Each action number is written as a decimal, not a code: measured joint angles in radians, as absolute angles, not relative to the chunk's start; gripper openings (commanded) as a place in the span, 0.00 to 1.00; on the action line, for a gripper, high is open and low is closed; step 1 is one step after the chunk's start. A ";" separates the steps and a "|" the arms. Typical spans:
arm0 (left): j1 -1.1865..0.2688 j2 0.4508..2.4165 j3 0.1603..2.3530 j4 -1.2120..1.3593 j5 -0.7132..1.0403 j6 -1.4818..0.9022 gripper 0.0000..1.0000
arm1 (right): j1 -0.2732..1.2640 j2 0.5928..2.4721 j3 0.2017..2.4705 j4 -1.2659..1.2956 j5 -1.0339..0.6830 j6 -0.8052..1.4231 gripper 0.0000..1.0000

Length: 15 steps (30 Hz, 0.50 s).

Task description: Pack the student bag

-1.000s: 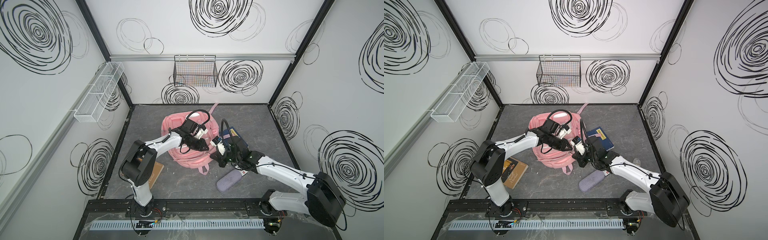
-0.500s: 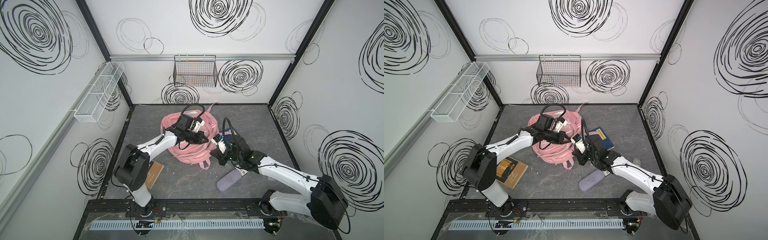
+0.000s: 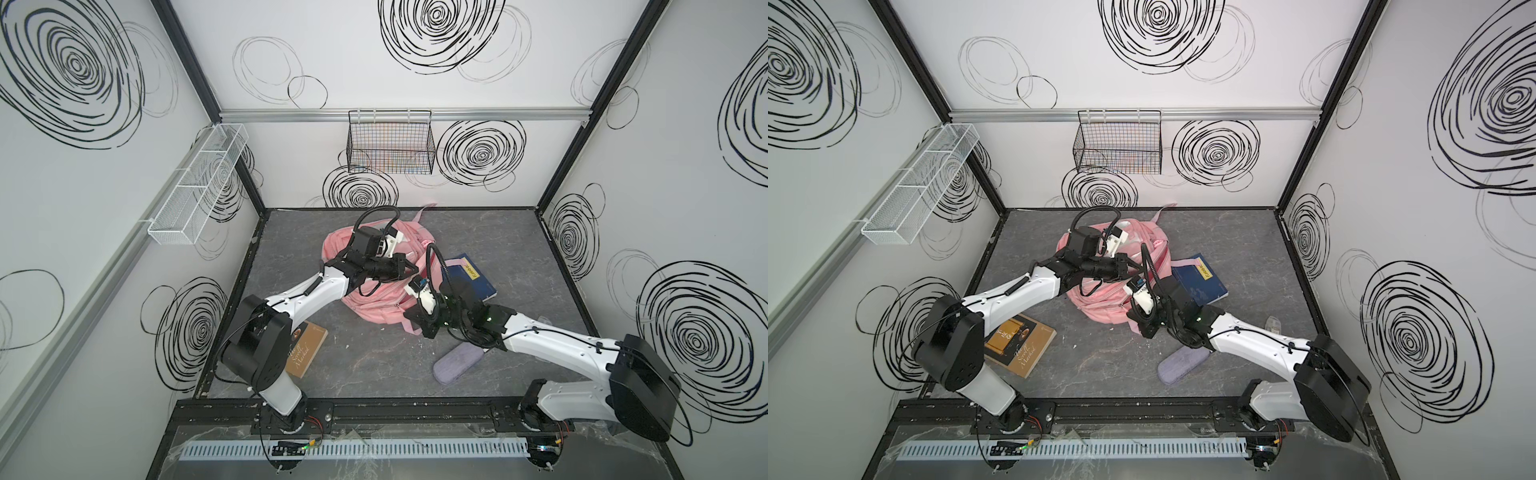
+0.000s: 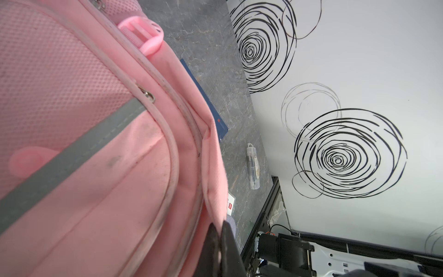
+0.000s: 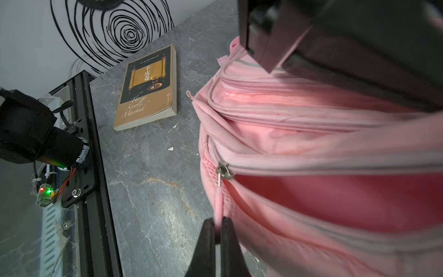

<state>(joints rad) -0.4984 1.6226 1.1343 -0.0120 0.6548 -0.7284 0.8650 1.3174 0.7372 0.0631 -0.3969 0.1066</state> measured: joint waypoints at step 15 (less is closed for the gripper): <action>-0.434 1.485 1.134 -0.043 0.624 -0.645 0.48 | 0.888 1.359 0.774 0.058 -0.391 0.150 0.00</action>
